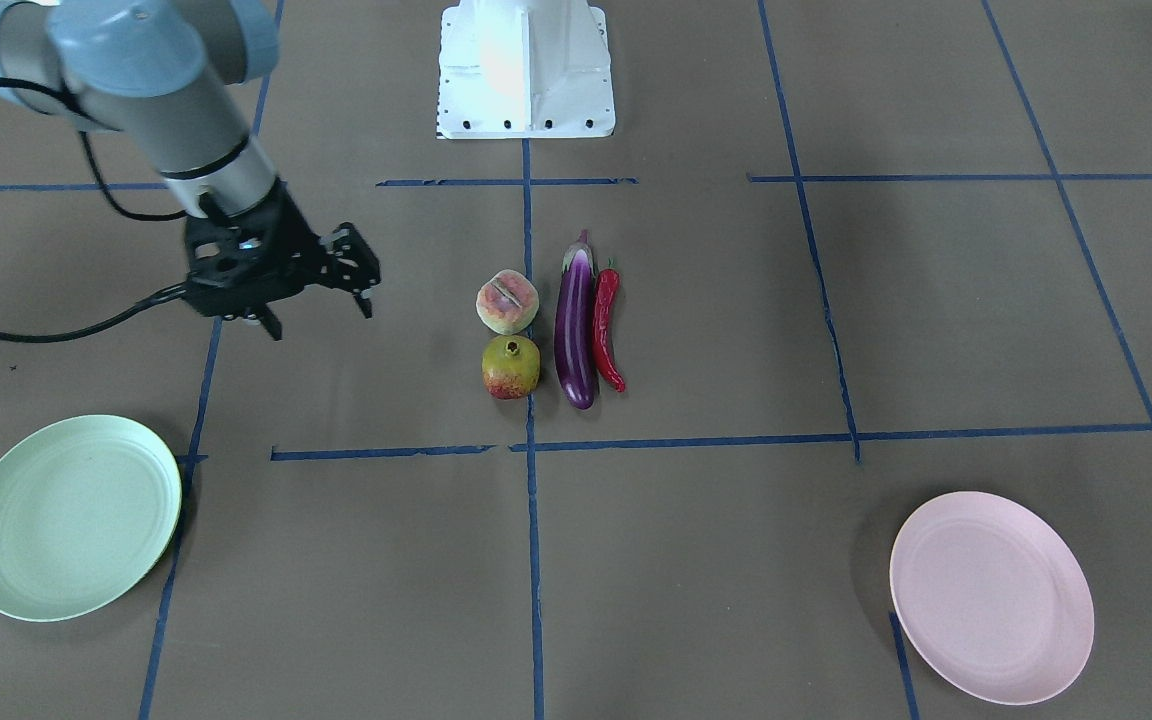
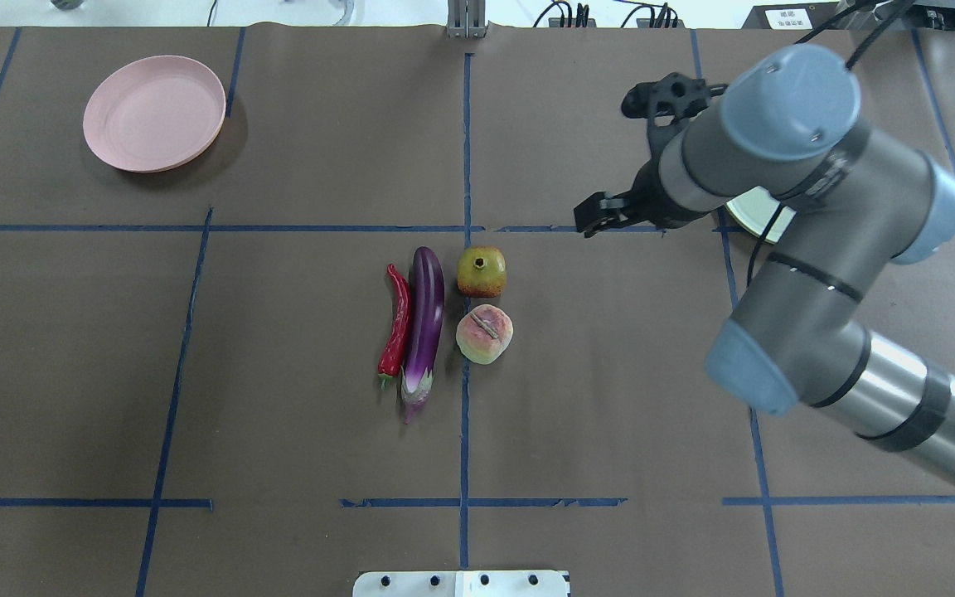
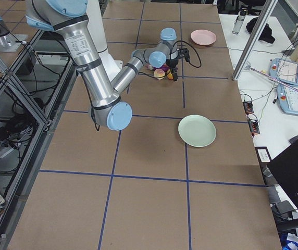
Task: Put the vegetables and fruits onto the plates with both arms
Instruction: 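Reach the right gripper down and grasp the cut peach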
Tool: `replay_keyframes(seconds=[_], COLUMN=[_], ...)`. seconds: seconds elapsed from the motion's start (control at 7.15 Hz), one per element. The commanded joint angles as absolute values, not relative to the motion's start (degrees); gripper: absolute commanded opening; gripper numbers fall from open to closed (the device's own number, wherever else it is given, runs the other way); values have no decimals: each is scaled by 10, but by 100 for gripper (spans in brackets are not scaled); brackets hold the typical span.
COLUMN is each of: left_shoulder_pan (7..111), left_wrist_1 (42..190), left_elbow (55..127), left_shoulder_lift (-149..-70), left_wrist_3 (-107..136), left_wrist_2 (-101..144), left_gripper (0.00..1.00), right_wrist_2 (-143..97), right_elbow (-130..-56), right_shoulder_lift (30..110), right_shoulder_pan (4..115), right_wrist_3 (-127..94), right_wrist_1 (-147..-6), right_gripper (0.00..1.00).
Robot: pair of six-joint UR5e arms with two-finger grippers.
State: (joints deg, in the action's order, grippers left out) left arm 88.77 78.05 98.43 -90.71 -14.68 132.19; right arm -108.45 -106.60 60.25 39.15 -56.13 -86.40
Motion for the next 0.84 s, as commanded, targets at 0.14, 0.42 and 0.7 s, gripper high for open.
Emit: replay_keyframes(seconds=[0.14, 0.42, 0.7], left_shoulder_pan=[888, 888, 888], left_wrist_1=[780, 780, 780], left_elbow=[984, 984, 983], left_shoulder_lift=[-907, -907, -907], left_wrist_3=[-147, -147, -147], left_wrist_2=[1322, 1322, 1322], left_gripper=[100, 100, 100], right_wrist_2=[-985, -970, -967], right_elbow=[-1011, -949, -919], right_shoulder_lift=[533, 492, 468], right_shoulder_pan=[290, 269, 255], right_wrist_3=[-616, -618, -619], right_wrist_1=[-899, -895, -893], right_gripper=[99, 99, 99])
